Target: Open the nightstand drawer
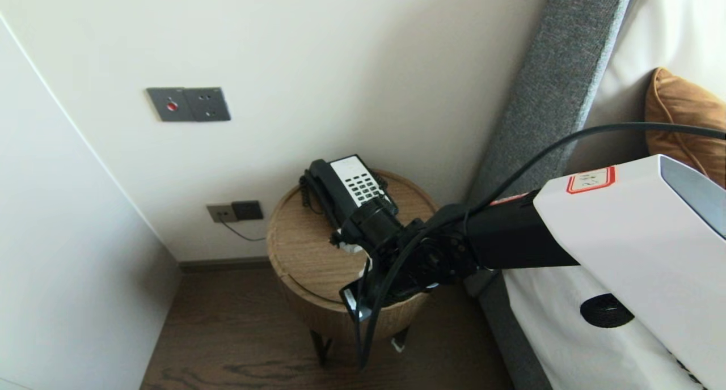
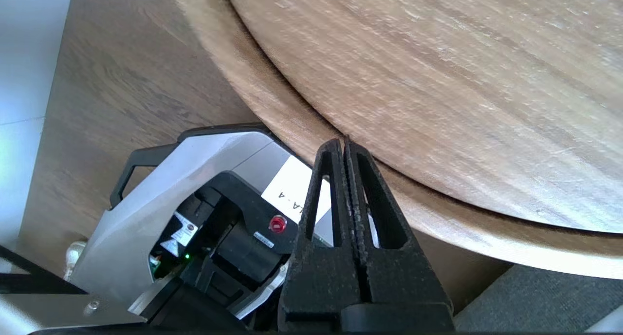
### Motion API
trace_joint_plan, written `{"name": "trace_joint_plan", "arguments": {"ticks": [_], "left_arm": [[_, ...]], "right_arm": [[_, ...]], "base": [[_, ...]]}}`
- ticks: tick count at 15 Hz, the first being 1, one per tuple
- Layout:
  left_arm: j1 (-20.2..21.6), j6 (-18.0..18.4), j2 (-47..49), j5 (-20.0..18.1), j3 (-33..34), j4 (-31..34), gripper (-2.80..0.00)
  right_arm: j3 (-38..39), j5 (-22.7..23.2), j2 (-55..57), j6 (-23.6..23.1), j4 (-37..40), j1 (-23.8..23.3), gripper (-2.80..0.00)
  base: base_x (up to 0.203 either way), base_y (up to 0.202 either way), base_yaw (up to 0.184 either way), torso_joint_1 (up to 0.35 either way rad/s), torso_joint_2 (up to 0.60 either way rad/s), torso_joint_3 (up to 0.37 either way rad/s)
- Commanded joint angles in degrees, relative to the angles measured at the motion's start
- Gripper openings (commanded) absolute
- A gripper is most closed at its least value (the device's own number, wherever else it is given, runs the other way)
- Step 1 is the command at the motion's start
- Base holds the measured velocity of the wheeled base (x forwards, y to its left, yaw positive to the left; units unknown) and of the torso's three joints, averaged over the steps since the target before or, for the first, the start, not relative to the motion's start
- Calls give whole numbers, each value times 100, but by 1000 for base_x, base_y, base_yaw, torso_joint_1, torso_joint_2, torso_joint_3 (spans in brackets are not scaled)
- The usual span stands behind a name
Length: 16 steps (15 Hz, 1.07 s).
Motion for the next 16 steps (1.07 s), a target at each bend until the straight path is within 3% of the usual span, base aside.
{"name": "trace_joint_plan", "arguments": {"ticks": [1, 16], "left_arm": [[0, -5, 0, -2, 9, -3, -280], [0, -5, 0, -1, 9, -3, -280]], "right_arm": [[-38, 3, 70, -4, 12, -8, -280], [322, 12, 46, 66, 17, 209, -280]], "base": [[0, 0, 0, 0, 0, 0], [0, 0, 0, 0, 0, 0]]}}
